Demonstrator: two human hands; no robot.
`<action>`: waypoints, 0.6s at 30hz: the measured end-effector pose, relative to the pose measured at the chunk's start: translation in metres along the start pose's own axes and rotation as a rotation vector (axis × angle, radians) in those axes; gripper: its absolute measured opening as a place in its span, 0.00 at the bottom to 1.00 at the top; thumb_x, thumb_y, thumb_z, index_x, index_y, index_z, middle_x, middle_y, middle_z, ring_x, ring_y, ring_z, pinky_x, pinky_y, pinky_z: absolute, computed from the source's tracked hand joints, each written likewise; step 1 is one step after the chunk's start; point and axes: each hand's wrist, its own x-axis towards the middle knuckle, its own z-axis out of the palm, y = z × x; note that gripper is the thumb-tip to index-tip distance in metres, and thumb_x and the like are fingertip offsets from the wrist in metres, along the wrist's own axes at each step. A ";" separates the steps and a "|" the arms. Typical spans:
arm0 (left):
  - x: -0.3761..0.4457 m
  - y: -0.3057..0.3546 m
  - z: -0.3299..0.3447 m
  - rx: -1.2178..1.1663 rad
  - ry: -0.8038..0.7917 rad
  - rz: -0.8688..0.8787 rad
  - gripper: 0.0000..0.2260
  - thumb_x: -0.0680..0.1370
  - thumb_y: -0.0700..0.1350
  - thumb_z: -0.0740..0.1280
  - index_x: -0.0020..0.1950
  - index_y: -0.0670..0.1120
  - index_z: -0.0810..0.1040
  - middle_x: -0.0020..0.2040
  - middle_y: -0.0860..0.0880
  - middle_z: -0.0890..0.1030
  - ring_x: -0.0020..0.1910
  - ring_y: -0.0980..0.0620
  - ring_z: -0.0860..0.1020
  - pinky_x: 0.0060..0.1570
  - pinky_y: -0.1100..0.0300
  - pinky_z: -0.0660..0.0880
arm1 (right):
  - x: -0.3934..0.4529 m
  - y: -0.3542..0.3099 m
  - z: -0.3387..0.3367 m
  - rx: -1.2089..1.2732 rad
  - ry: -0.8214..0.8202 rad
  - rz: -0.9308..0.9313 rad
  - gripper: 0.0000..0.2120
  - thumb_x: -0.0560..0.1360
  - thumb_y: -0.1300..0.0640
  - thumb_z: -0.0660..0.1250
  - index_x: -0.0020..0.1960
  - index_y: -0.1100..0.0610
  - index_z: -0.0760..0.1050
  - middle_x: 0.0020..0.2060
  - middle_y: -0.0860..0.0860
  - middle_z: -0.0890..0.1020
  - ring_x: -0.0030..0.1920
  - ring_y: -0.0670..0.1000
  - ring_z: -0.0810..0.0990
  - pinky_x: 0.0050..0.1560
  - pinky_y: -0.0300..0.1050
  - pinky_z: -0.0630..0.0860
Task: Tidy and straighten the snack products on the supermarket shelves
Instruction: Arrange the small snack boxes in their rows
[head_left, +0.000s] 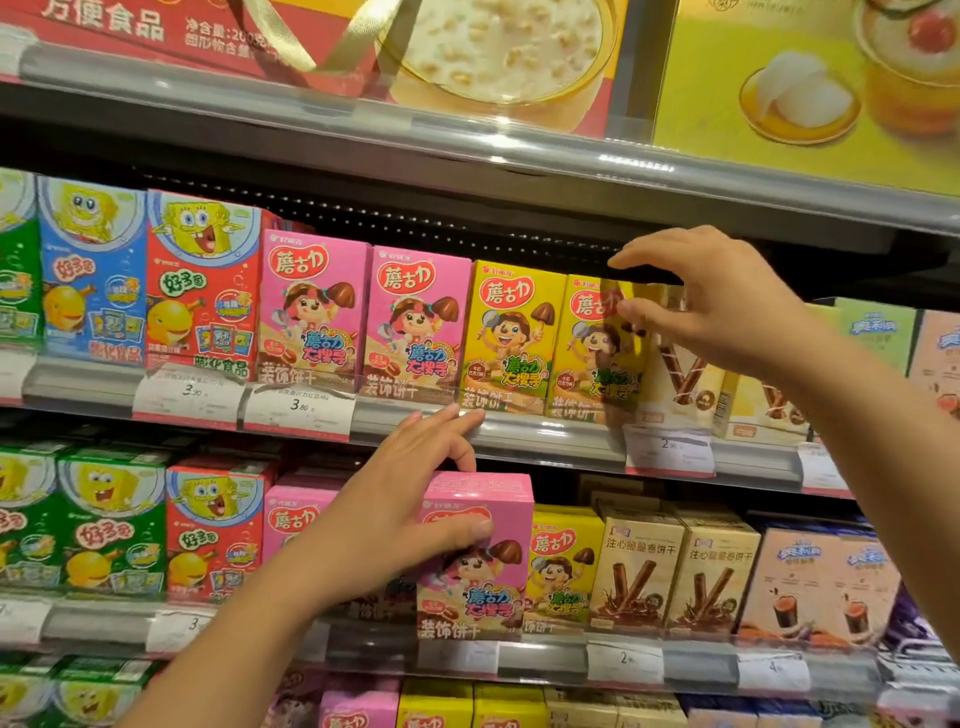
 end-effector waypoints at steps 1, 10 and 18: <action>0.000 0.001 0.000 -0.001 0.004 -0.001 0.17 0.75 0.66 0.67 0.55 0.58 0.70 0.80 0.65 0.59 0.80 0.65 0.49 0.80 0.49 0.49 | -0.010 -0.007 0.002 0.038 0.084 -0.030 0.18 0.78 0.48 0.68 0.67 0.49 0.77 0.64 0.49 0.80 0.65 0.52 0.75 0.63 0.55 0.74; -0.029 0.024 0.012 -0.045 0.065 -0.037 0.16 0.76 0.63 0.68 0.56 0.59 0.68 0.79 0.62 0.62 0.80 0.64 0.51 0.76 0.48 0.60 | -0.118 -0.091 0.068 0.474 -0.101 -0.142 0.21 0.75 0.39 0.69 0.64 0.48 0.77 0.56 0.39 0.80 0.55 0.40 0.79 0.51 0.37 0.77; -0.085 -0.001 0.025 0.082 0.023 -0.088 0.19 0.75 0.66 0.67 0.58 0.55 0.71 0.81 0.58 0.61 0.80 0.59 0.54 0.76 0.53 0.59 | -0.167 -0.134 0.127 0.677 -0.194 -0.125 0.18 0.75 0.49 0.75 0.63 0.51 0.78 0.54 0.43 0.80 0.54 0.45 0.80 0.45 0.41 0.80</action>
